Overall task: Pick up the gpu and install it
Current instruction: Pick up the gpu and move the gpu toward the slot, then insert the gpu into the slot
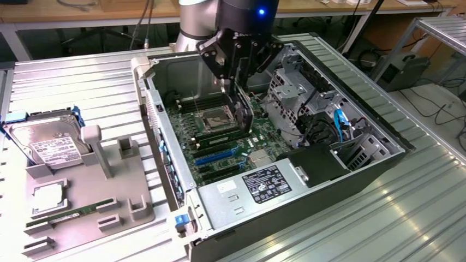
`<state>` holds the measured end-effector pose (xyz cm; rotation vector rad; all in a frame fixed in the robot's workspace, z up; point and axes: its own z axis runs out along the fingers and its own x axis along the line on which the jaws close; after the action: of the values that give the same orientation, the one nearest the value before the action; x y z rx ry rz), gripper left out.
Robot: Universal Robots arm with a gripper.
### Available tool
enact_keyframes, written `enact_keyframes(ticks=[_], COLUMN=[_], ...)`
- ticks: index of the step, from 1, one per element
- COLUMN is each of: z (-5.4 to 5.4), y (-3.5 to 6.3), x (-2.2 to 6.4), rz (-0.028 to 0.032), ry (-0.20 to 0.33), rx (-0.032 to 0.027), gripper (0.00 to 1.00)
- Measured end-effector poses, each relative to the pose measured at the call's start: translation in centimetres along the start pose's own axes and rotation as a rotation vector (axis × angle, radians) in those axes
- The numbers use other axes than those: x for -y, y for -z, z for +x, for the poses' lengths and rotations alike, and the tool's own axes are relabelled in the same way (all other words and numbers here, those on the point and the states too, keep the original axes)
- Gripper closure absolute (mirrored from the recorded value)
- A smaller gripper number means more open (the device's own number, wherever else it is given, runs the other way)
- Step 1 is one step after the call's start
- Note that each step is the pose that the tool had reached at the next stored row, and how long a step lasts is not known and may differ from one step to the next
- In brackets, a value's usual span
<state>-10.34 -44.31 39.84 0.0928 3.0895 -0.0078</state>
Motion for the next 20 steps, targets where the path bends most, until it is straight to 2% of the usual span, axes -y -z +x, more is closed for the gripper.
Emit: enact_keyframes(ticks=[1,5,7,10,11,20], z=[-0.6,-1.4,-1.7,-2.0,-2.0,-2.0], y=[-0.36,-0.87,-0.98,-1.04,-1.05,-1.05], x=[-0.04,-0.09,-0.11,-0.13,-0.13,-0.13], rz=[0.0006,-0.0011,-0.003,-0.005,-0.005,-0.005], ry=[0.011,0.052,0.076,0.086,0.086,0.086], rx=[-0.0022,-0.0096,-0.0198,-0.0397,-0.0444,-0.0445], gripper=[0.73,0.73,0.73,0.73,0.73,0.73])
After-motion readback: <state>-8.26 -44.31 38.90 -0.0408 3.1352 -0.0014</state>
